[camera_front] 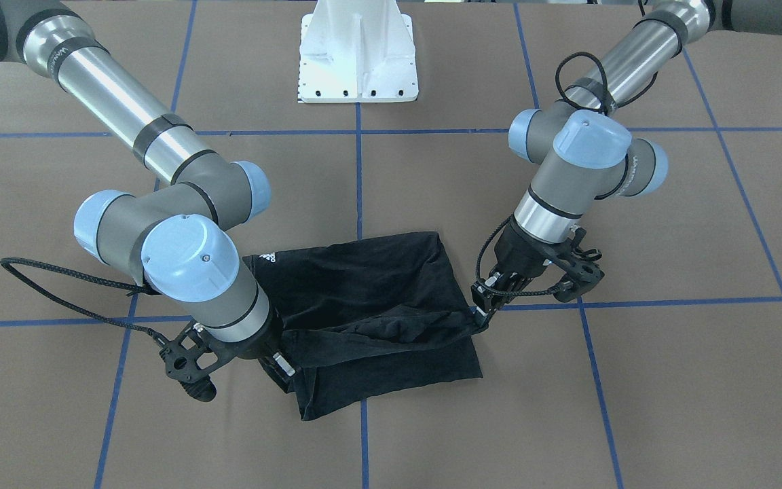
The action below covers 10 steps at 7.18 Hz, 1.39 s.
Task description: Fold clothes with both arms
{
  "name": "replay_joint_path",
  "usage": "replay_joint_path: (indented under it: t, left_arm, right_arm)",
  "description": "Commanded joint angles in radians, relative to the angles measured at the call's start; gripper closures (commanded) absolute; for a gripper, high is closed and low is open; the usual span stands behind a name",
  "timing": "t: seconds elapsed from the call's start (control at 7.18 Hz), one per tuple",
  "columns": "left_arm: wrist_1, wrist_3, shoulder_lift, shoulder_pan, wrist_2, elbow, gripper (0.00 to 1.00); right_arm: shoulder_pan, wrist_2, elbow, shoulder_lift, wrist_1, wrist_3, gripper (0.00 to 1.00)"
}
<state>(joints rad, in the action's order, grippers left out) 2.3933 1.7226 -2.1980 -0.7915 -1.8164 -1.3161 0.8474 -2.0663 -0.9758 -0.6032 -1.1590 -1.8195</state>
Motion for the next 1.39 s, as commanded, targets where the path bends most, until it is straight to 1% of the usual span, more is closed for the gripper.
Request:
replay_joint_path:
  t: [0.0,0.14,0.28,0.42,0.56,0.7,0.84,0.98,1.11,1.25]
  left_arm:
    - [0.128,-0.112,-0.093,-0.056,0.023,0.241,0.35]
    - [0.129,-0.176,-0.100,-0.107,0.020,0.261,0.00]
    - [0.127,-0.199,-0.106,-0.113,0.019,0.256,0.00]
    - [0.124,-0.205,-0.104,-0.121,-0.018,0.250,0.00]
    - [0.119,-0.253,-0.089,-0.155,-0.105,0.217,0.00]
    - [0.106,-0.350,-0.041,-0.176,-0.165,0.156,0.00]
    - [0.092,-0.442,0.030,-0.183,-0.170,0.074,0.00]
    - [0.064,-0.551,0.097,-0.204,-0.173,0.001,0.00]
    - [-0.056,-0.721,0.139,-0.225,-0.173,-0.102,0.00]
    - [-0.180,-0.917,0.215,-0.265,-0.176,-0.223,0.00]
  right_arm:
    - [0.010,0.069,0.188,0.101,0.040,0.116,0.01]
    - [0.045,0.083,0.259,0.117,0.097,0.203,0.00]
    - [0.062,0.072,0.258,0.118,0.093,0.219,0.00]
    - [0.068,0.069,0.255,0.111,0.093,0.233,0.00]
    - [0.081,0.066,0.200,0.074,0.091,0.271,0.00]
    - [0.117,0.005,0.086,-0.020,0.067,0.369,0.00]
    - [0.160,-0.029,-0.025,-0.085,-0.047,0.516,0.00]
    - [0.188,-0.029,-0.134,-0.142,-0.176,0.675,0.00]
    - [0.232,-0.052,-0.234,-0.226,-0.224,0.806,0.00]
    - [0.286,-0.125,-0.309,-0.322,-0.226,0.895,0.00]
